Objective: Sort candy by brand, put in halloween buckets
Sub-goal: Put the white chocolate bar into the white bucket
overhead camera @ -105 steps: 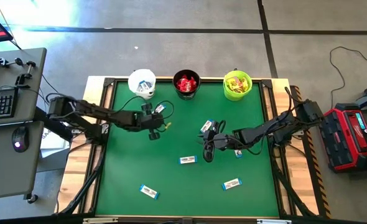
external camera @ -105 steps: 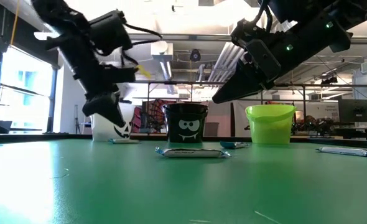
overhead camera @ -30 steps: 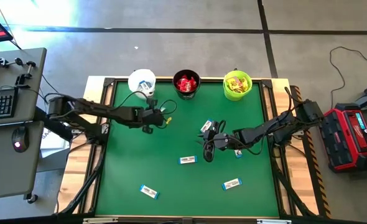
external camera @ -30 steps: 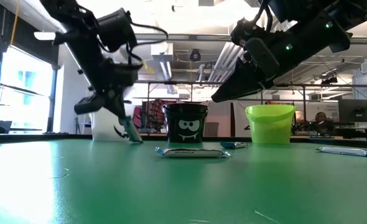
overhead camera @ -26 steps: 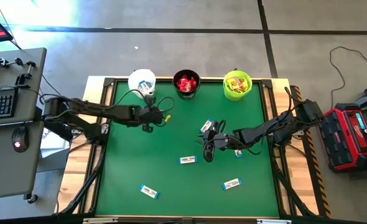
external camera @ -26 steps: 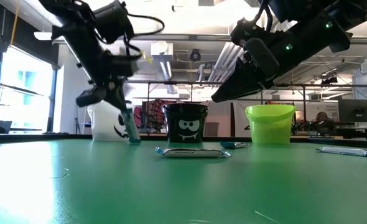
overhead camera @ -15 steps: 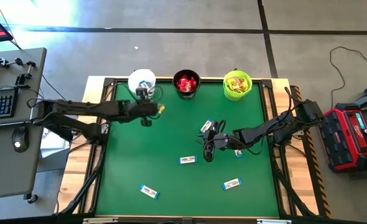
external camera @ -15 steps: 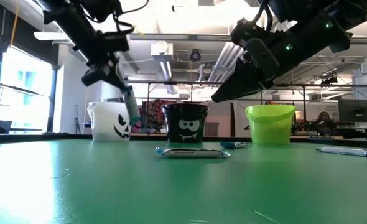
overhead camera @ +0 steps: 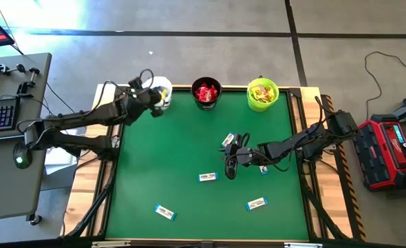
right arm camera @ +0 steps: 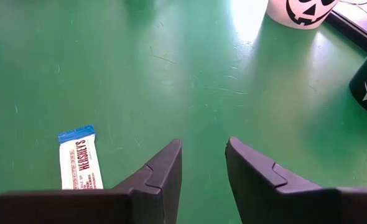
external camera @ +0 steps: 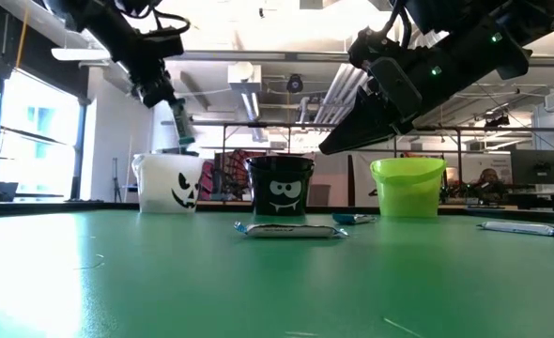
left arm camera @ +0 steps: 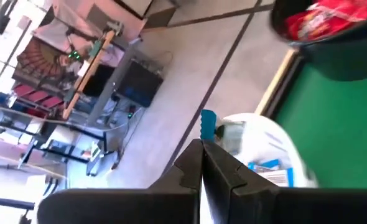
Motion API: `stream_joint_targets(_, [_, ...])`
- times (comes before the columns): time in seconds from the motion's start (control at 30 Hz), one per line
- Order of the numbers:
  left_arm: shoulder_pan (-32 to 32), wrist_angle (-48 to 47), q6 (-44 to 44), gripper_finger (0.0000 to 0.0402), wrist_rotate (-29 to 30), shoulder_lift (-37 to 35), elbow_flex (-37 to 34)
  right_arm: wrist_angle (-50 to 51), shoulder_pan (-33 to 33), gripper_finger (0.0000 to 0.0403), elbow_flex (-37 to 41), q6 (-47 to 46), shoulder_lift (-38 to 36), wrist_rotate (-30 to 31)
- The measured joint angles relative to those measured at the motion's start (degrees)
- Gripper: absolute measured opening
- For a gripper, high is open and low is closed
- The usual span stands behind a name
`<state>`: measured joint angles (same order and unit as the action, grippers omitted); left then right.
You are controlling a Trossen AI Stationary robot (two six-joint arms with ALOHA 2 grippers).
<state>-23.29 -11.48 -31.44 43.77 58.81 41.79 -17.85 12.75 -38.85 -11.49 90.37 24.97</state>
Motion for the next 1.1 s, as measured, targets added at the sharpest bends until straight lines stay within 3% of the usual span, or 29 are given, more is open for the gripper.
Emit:
stream_joint_targets(0.23, [-8.9, 0.7, -0.8, 0.0, -7.7, 3.0, 0.0, 0.0, 0.0, 0.0115, 0.0, 0.0, 0.0, 0.0])
stream_joint_targets(0.53, [-15.8, 0.1, -1.7, 0.0, -14.9, 12.4, 0.7, 0.0, 0.0, 0.0115, 0.0, 0.0, 0.0, 0.0])
stream_joint_targets(0.8, [-17.7, -7.2, 0.5, 0.0, -21.1, 19.9, 7.4, 0.0, 0.0, 0.0115, 0.0, -0.2, 0.0, 0.0])
stream_joint_targets(1.1, [-17.6, -11.7, 3.5, 0.0011, -25.1, 21.1, 9.4, 0.0, 0.0, 0.0115, 0.0, -0.2, 0.0, 0.0])
